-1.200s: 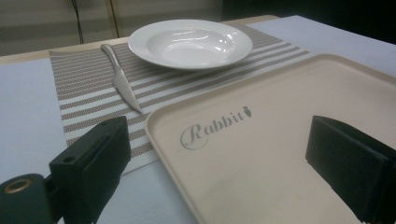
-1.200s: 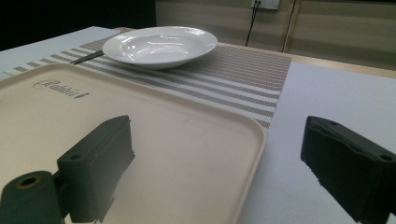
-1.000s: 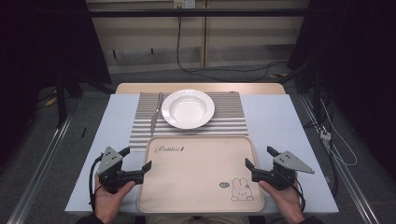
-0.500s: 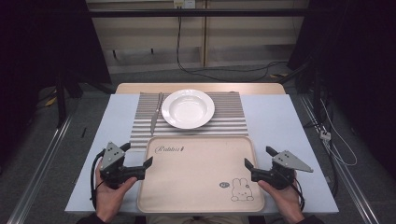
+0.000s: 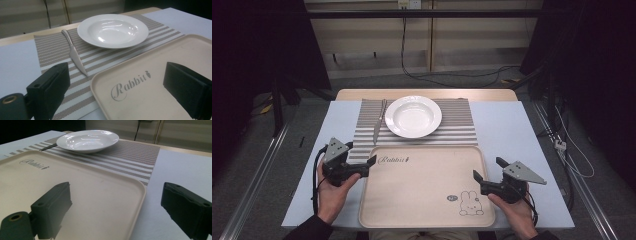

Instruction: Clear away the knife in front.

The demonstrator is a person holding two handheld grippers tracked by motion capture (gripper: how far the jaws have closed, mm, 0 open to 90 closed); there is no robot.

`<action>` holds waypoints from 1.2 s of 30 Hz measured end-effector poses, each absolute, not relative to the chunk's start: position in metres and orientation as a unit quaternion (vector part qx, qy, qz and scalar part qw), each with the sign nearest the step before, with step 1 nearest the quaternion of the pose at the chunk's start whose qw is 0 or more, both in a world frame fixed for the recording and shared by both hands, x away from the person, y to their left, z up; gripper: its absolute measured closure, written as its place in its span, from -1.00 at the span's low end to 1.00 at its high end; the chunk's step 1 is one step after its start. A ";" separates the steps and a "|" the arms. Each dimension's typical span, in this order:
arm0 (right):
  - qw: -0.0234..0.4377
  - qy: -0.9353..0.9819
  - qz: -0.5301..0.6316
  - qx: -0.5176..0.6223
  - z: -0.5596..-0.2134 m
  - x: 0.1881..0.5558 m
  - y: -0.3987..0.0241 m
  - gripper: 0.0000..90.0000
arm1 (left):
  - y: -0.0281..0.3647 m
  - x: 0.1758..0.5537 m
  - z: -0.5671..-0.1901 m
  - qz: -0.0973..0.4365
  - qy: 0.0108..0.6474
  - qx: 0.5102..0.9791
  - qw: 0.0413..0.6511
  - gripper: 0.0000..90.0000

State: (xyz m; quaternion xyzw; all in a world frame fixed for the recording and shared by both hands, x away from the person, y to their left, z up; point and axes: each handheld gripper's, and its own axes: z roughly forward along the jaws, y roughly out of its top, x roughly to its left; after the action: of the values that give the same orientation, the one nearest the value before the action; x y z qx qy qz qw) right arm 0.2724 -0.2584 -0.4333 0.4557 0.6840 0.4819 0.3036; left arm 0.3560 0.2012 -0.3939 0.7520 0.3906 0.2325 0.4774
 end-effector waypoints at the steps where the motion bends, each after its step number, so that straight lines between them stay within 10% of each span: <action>1: 0.304 0.684 0.482 0.456 -0.433 0.272 -0.258 -0.79 | 0.201 0.360 -0.393 0.229 0.393 0.752 0.477 -0.85; 36: 0.289 0.689 0.483 0.457 -0.436 0.278 -0.257 -0.79 | 0.190 0.461 -0.378 0.216 0.434 0.760 0.433 -0.77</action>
State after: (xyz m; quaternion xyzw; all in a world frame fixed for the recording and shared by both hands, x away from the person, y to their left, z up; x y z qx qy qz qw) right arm 0.2780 -0.2572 -0.4359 0.4567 0.6890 0.4830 0.2889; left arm 0.4610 0.1896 -0.3782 0.7596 0.4340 0.2162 0.4335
